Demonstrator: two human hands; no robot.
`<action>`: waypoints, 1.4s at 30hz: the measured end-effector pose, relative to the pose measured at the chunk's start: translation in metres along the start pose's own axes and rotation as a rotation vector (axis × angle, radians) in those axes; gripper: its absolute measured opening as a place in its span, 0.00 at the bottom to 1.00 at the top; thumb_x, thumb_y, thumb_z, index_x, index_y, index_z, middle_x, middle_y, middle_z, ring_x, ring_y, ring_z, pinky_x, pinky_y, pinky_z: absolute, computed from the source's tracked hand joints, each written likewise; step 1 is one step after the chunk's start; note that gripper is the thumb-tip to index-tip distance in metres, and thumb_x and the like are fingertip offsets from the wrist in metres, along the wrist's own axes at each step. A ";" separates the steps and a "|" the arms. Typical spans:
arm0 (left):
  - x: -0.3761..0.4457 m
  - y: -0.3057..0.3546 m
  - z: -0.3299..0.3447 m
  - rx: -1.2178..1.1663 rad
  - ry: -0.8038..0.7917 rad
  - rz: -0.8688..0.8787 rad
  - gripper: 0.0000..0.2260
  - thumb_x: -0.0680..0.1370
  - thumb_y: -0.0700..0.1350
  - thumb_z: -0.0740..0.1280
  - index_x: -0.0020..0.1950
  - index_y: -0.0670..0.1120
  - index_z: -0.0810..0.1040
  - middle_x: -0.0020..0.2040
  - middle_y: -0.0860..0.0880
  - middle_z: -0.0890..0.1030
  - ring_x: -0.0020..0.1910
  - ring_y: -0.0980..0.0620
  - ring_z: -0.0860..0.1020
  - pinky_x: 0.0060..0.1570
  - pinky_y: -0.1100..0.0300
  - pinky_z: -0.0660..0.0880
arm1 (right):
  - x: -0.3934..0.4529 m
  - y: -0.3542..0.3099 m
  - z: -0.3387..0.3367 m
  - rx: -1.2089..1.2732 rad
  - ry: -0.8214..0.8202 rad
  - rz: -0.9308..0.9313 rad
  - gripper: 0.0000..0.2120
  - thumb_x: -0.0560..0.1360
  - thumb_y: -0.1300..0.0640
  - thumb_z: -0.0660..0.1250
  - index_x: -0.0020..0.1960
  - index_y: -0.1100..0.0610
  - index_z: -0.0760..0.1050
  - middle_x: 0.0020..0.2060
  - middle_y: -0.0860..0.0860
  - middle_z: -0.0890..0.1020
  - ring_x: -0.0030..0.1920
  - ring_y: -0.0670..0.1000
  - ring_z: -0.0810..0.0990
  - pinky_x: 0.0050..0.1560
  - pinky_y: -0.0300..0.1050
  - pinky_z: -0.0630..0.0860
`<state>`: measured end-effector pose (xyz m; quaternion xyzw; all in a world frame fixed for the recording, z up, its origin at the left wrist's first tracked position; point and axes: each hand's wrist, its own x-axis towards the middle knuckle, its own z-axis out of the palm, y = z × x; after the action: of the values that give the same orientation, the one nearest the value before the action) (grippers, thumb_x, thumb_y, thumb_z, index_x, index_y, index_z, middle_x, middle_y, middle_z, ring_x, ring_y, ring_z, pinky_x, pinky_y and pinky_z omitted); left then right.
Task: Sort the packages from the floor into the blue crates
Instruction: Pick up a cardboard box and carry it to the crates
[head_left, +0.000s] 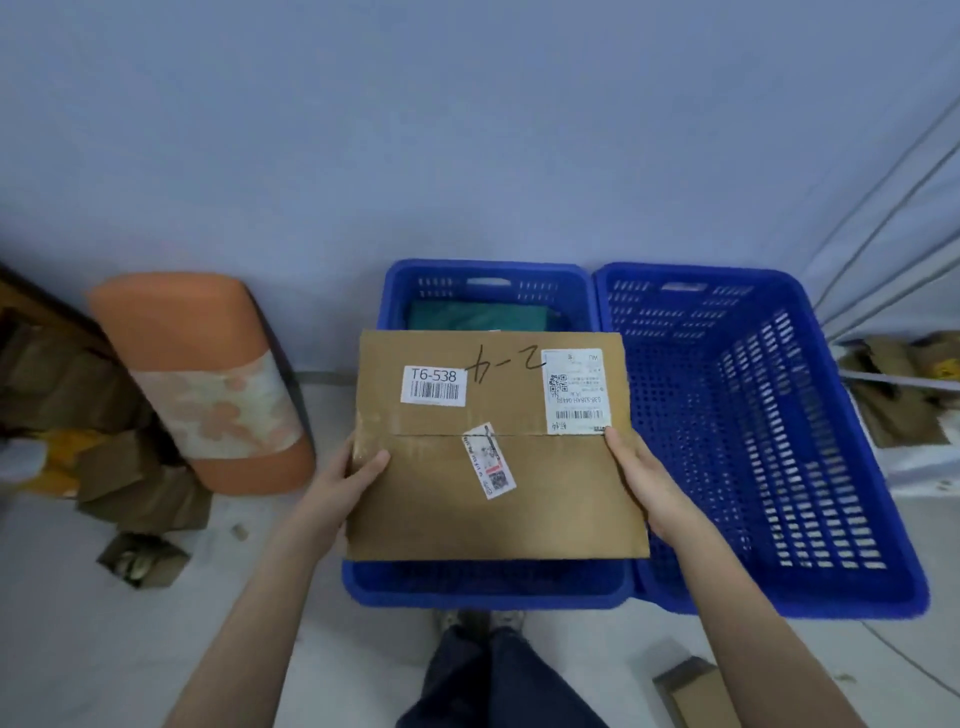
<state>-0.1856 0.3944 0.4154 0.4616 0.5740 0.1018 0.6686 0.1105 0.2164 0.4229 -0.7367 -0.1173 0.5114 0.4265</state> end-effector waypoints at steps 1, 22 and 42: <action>0.010 -0.012 -0.002 -0.007 -0.031 -0.040 0.19 0.74 0.51 0.69 0.64 0.60 0.69 0.57 0.57 0.76 0.50 0.61 0.74 0.42 0.64 0.72 | 0.011 0.006 0.000 -0.039 -0.013 0.016 0.21 0.73 0.35 0.60 0.65 0.37 0.66 0.57 0.36 0.75 0.54 0.36 0.74 0.47 0.34 0.70; 0.189 -0.103 0.045 0.270 0.187 -0.312 0.33 0.76 0.39 0.63 0.77 0.49 0.50 0.74 0.44 0.62 0.71 0.43 0.63 0.70 0.47 0.63 | 0.178 0.112 0.039 -0.243 0.000 0.260 0.31 0.77 0.63 0.63 0.76 0.54 0.54 0.67 0.54 0.70 0.60 0.49 0.71 0.60 0.44 0.70; 0.127 -0.102 0.112 0.675 0.046 -0.247 0.28 0.75 0.46 0.62 0.75 0.51 0.60 0.77 0.48 0.55 0.73 0.44 0.60 0.68 0.45 0.64 | 0.135 0.104 0.057 -0.203 0.103 0.158 0.24 0.76 0.63 0.57 0.72 0.53 0.65 0.66 0.53 0.71 0.59 0.49 0.74 0.57 0.38 0.73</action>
<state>-0.0880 0.3668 0.2453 0.5814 0.6415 -0.1647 0.4725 0.0947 0.2641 0.2507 -0.8083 -0.0882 0.4904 0.3136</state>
